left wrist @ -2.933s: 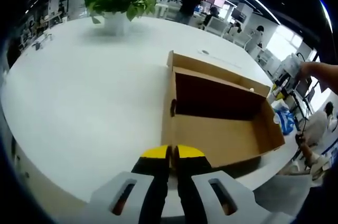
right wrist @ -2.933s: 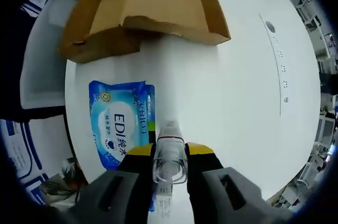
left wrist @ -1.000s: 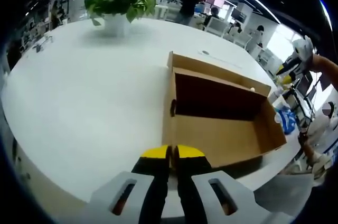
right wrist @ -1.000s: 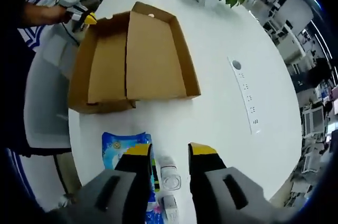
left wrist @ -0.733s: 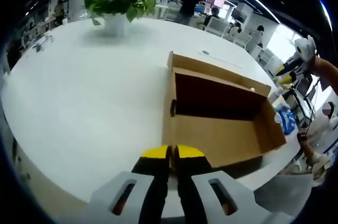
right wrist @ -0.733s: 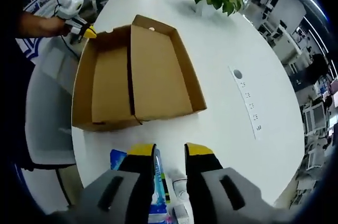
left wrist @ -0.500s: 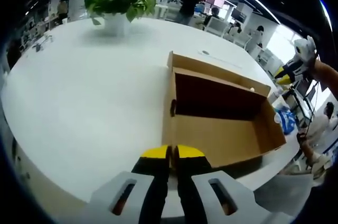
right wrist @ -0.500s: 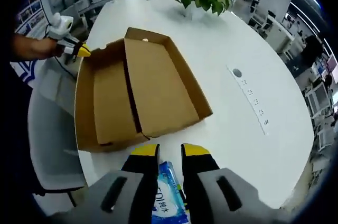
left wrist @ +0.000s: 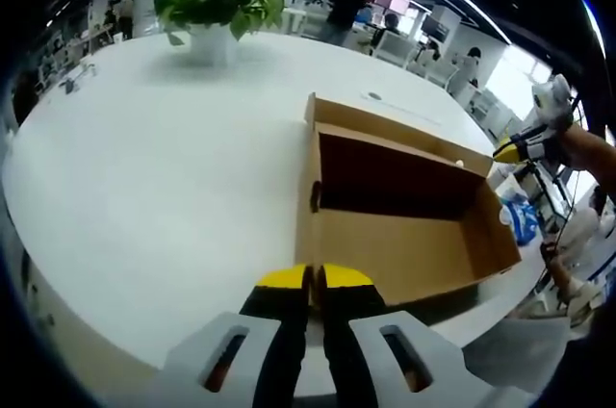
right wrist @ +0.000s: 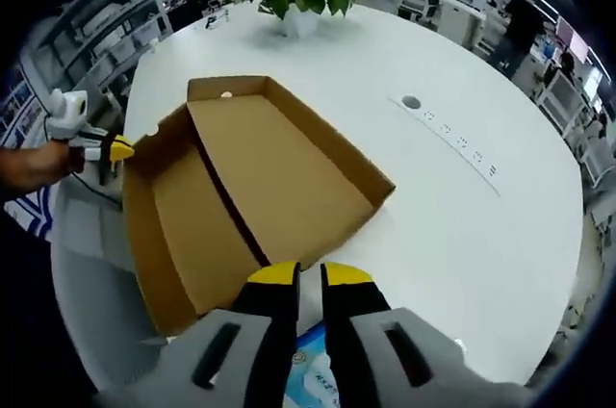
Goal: Operate the shoe box by opening the lid, removing the specified soft item, and placing it in the target area until the item is outside and the box remains undamaged.
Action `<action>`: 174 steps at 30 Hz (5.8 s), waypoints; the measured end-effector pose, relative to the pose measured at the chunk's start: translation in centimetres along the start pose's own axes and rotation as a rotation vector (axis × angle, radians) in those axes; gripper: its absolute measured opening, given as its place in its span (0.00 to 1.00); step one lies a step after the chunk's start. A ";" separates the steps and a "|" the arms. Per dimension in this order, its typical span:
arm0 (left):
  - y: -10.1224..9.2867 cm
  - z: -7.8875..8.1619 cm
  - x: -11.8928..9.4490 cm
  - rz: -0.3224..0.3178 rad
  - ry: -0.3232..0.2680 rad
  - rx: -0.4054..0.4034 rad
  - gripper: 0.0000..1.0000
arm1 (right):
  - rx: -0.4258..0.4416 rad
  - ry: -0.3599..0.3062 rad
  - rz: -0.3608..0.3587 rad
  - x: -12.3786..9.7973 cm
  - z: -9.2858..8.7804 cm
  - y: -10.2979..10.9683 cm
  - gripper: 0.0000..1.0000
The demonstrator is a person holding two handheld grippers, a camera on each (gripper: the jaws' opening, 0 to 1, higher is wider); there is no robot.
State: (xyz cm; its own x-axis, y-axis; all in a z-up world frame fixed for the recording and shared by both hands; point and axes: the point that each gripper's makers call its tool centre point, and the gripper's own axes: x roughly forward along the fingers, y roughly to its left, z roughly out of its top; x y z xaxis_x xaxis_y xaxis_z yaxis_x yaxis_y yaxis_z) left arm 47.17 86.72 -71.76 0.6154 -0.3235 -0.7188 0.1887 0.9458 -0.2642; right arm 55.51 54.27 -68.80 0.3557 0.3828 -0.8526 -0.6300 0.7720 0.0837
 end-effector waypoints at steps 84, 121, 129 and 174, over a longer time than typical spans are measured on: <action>-0.4 -0.1 0.6 -0.017 0.005 0.009 0.00 | 0.315 -0.255 -0.204 4.2 2.4 -3.1 0.06; -0.4 0.1 0.8 -0.003 0.011 -0.023 0.00 | 0.007 -0.704 -0.322 -2.6 4.6 0.2 0.04; -0.6 0.1 0.8 0.000 0.012 -0.028 0.00 | 0.071 -0.695 -0.285 -2.9 2.7 0.7 0.00; -0.7 0.0 0.8 -0.014 0.002 -0.032 0.01 | -0.178 -0.504 -0.418 -2.3 -2.5 3.7 0.00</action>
State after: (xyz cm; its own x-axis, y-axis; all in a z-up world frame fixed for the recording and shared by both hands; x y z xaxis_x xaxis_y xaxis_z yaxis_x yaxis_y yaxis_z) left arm 47.54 85.85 -72.15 0.6112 -0.3371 -0.7161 0.1732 0.9398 -0.2946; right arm 50.63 54.98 -67.81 0.8453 0.2938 -0.4463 -0.4583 0.8280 -0.3231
